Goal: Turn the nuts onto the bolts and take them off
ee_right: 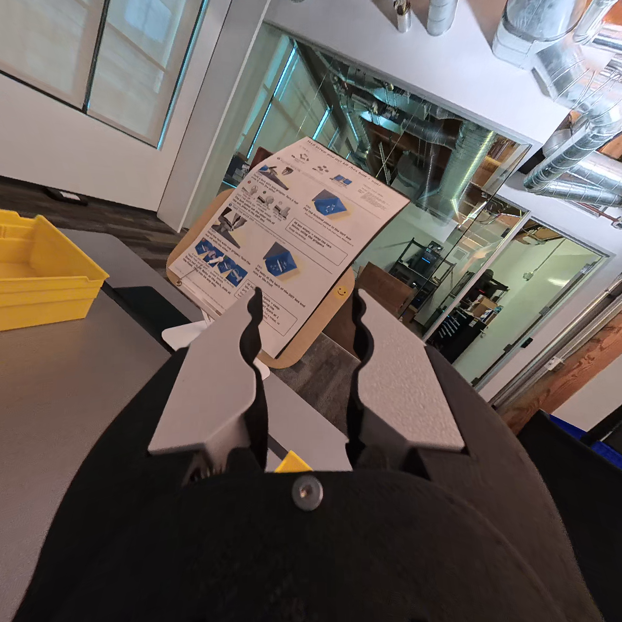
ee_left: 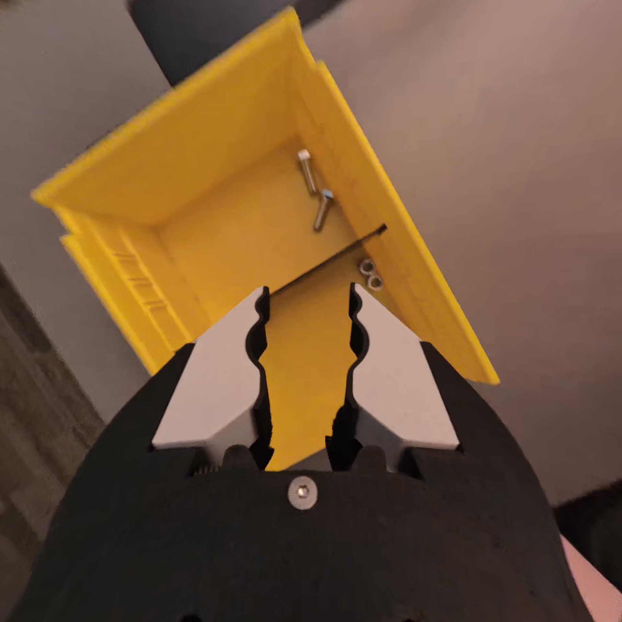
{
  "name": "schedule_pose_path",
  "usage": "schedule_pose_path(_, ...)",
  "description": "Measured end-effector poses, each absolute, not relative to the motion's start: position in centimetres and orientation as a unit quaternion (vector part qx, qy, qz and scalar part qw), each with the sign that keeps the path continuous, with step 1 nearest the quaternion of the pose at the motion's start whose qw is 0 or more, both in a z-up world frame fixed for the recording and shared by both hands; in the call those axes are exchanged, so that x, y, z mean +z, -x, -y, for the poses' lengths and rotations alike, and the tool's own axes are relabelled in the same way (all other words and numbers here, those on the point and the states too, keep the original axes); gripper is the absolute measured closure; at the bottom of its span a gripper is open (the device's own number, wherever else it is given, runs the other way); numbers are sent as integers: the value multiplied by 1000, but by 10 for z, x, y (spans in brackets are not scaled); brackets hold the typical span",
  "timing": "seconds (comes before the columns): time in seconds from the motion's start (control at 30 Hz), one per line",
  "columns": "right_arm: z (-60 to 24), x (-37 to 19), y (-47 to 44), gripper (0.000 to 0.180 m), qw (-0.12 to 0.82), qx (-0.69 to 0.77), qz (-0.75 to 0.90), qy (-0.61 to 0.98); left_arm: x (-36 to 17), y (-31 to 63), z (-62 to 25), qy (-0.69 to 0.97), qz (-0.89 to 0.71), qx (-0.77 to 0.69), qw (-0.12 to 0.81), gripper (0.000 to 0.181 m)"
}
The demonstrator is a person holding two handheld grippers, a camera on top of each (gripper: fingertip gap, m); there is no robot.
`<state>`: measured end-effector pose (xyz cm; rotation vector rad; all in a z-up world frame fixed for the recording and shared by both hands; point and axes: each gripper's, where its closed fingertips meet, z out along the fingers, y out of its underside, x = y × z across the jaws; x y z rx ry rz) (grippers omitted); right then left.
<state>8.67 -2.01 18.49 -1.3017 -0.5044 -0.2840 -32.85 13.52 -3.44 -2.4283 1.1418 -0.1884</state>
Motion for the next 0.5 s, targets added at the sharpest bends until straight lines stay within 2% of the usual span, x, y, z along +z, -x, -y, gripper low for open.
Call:
schedule_pose_path(0.23, 12, 177, -82, 127, 749, -119, 242, 605, -70, 333, -99, 857, -498, -72, 109, 144)
schedule_pose_path(0.4, 7, 170, -83, 127, 741, -119, 244, 614, -93, 326, -87, 830, -542, -119, 57, 139)
schedule_pose_path(0.5, 5, 167, -84, 126, 735, -124, 246, 619, -108, 322, -86, 825, -546, -144, 20, 142)
